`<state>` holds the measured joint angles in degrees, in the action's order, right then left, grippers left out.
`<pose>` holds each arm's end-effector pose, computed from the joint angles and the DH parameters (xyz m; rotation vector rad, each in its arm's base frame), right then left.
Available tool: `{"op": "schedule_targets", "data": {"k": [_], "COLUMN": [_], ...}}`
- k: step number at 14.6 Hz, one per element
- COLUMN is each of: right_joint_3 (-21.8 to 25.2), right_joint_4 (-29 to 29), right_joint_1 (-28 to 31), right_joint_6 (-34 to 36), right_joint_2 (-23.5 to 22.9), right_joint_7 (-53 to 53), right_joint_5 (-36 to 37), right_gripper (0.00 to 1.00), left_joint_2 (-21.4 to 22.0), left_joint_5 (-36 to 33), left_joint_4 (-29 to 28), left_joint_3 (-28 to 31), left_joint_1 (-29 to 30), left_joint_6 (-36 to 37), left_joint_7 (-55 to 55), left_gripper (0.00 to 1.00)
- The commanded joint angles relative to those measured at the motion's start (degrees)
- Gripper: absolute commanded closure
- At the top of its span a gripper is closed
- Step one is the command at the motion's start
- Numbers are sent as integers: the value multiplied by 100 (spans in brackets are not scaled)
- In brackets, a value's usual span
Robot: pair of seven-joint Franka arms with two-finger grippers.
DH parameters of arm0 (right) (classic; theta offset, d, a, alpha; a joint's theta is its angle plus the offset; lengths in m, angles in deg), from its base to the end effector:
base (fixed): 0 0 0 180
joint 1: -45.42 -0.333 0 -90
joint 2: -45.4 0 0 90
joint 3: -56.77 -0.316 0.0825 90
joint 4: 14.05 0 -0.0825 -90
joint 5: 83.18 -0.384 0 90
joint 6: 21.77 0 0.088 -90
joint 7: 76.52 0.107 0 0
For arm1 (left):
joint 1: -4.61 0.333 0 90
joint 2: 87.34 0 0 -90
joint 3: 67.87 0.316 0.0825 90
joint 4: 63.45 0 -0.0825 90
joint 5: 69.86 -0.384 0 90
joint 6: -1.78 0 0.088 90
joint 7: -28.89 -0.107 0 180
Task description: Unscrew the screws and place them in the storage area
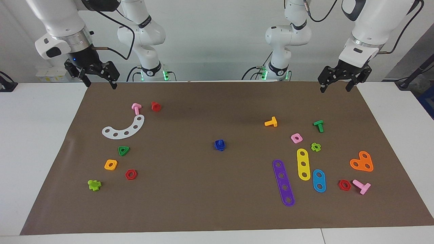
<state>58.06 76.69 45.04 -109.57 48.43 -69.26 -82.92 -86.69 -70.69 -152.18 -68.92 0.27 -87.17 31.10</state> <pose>0.5342 -0.0093 0.6438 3.1303 -0.2238 0.0027 0.5473 -0.0501 0.6396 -3.1267 0.0862 -0.0252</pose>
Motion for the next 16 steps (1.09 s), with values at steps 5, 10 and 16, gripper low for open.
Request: {"op": "schedule_targets", "data": {"k": [5, 10, 16], "right_joint_3": [-41, -41, -41], "right_joint_4": [136, 136, 136], "right_joint_1": [21, 21, 21], "right_joint_6": [-18, -18, -9], "right_joint_2": [119, 119, 119], "right_joint_7": [-32, -32, -32], "right_joint_5": [70, 70, 70], "right_gripper": [0, 0, 0], "left_joint_2": [58, 76, -336], "left_joint_5": [126, 592, 724], "left_joint_4": [-12, -241, -443], "left_joint_3": [35, -9, -18], "left_joint_1": [-15, -67, -1050], "left_joint_6": [36, -96, -973], "left_joint_7": [-46, 7, 1296], "left_gripper": [0, 13, 21]}}
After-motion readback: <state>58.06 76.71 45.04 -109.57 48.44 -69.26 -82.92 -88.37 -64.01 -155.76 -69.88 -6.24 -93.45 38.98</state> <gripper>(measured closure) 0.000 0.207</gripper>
